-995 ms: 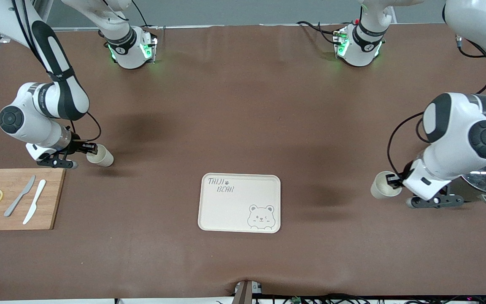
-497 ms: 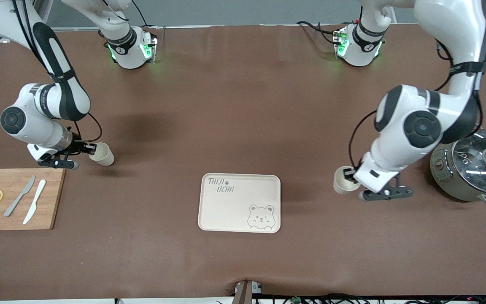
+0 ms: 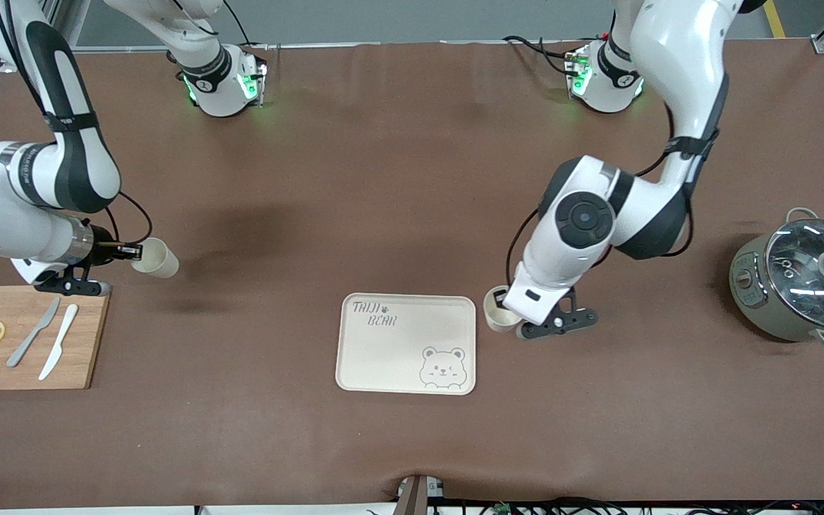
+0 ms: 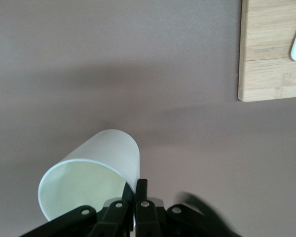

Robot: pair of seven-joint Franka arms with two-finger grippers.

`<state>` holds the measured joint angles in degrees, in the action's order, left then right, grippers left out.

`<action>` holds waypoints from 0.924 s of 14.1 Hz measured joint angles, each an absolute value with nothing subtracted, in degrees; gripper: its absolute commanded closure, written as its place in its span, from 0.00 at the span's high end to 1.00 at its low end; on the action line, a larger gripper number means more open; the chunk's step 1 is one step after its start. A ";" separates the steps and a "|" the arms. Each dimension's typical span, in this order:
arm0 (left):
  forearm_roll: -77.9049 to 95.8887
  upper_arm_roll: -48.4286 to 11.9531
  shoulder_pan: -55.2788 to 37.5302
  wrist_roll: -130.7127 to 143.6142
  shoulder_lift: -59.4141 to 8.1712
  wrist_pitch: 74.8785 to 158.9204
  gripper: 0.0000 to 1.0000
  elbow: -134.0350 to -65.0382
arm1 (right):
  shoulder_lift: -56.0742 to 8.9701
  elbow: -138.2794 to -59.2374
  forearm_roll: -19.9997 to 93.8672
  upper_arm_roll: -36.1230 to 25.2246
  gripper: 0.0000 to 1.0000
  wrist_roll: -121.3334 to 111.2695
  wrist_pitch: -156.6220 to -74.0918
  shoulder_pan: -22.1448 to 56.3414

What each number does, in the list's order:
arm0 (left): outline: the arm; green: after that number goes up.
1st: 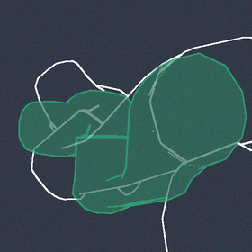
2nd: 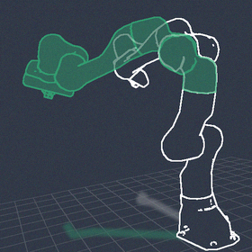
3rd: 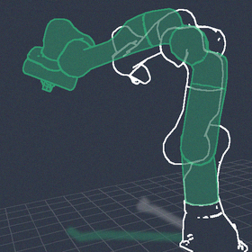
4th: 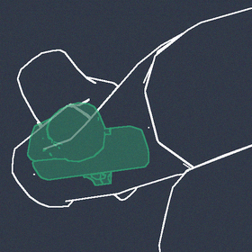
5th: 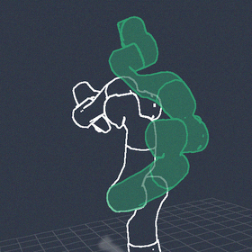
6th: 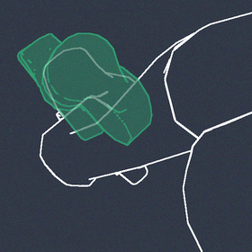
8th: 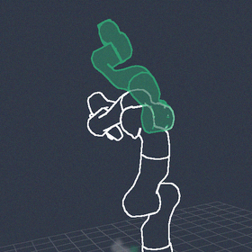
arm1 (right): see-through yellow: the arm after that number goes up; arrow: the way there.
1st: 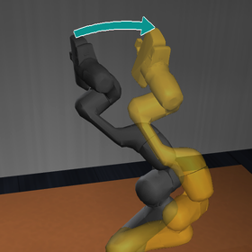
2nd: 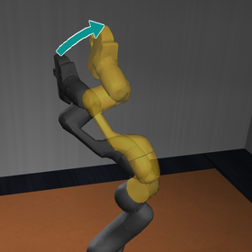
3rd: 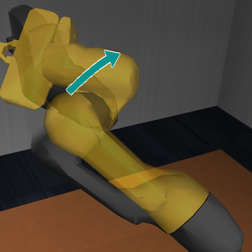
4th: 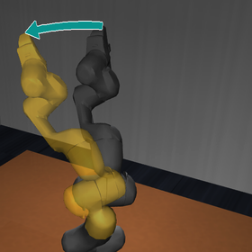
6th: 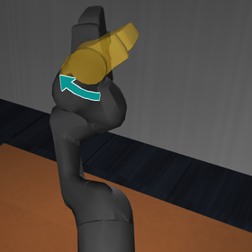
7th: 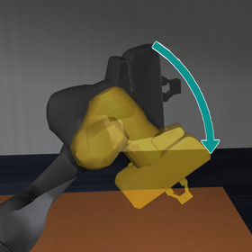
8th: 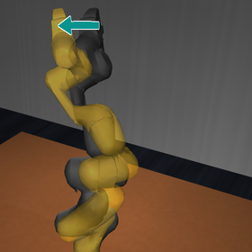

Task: Place white IKEA cup upright on tray with both arms
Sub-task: 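Carry the cup onto the tray with the left gripper while the right gripper lifts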

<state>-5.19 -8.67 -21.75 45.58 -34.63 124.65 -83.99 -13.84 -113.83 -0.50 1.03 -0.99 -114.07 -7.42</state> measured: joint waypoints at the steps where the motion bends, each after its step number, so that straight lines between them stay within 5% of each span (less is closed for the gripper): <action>1: -5.19 -8.67 -22.69 47.76 -36.13 127.23 0.00 -83.91 | -13.84 -111.61 0.17 1.18 0.00 -0.62 -110.99 -6.86; 6: -5.19 -8.68 -26.06 53.04 -42.92 137.22 0.00 -83.64 | -15.40 -103.04 3.88 1.56 0.00 11.26 -104.34 -0.75; 8: -5.19 -8.65 -26.12 53.05 -44.45 138.57 0.32 -83.27 | -17.40 -100.44 6.62 1.68 0.00 17.37 -104.35 2.35; 9: -5.19 -8.61 -26.09 53.05 -44.83 138.78 0.74 -83.09 | -18.66 -98.90 7.82 1.72 0.00 20.64 -104.40 3.91; 10: -5.19 -8.57 -26.06 53.05 -44.95 138.85 1.00 -82.91 | -19.95 -97.30 8.57 1.75 0.00 24.09 -104.51 5.43; 13: -5.19 -8.46 -25.90 53.05 -44.90 139.01 1.00 -82.09 | -24.13 -91.88 9.29 1.82 0.00 36.18 -104.80 10.89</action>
